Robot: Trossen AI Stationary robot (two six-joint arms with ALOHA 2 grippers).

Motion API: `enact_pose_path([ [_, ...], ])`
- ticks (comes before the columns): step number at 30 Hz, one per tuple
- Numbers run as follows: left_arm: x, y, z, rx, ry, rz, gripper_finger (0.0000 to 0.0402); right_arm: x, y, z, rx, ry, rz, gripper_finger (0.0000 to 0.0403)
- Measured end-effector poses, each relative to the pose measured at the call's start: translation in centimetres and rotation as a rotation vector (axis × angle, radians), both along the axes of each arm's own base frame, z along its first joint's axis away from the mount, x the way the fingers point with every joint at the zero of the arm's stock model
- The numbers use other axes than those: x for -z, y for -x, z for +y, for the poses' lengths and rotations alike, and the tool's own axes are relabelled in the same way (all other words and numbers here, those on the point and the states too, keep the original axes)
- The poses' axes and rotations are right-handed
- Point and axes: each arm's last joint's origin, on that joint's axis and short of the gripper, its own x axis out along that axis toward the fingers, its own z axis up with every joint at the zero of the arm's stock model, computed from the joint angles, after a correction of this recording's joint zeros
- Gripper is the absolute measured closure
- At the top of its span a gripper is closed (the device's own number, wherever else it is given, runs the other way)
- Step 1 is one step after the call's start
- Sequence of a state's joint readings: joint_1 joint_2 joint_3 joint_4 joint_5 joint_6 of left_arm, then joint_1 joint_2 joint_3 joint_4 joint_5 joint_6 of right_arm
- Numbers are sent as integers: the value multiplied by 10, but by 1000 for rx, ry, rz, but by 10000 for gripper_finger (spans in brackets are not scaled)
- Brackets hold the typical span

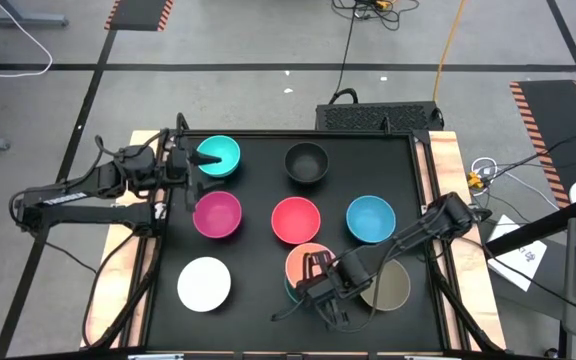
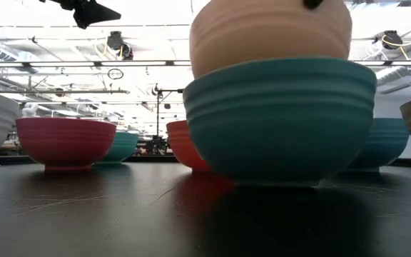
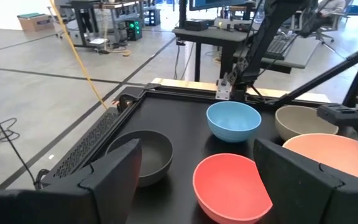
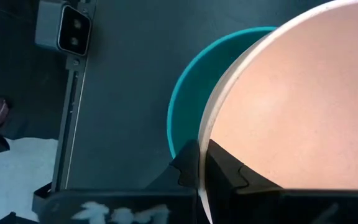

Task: Nest bowls inside each other
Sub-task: Stack the light orange bowl on top of the green bowl

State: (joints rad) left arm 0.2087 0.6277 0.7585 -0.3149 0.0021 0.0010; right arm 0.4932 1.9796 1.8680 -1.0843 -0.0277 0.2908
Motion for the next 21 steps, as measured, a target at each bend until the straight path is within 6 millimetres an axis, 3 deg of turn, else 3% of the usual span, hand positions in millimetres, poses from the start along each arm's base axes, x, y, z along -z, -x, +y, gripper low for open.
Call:
enact_pose_path([
  [18, 0, -1, -8, 37, -5, -3, 87, 1, 3, 7, 20, -4, 4, 403],
  [21, 0, -2, -9, 40, -5, -4, 87, 9, 1, 12, 16, 19, 11, 403],
])
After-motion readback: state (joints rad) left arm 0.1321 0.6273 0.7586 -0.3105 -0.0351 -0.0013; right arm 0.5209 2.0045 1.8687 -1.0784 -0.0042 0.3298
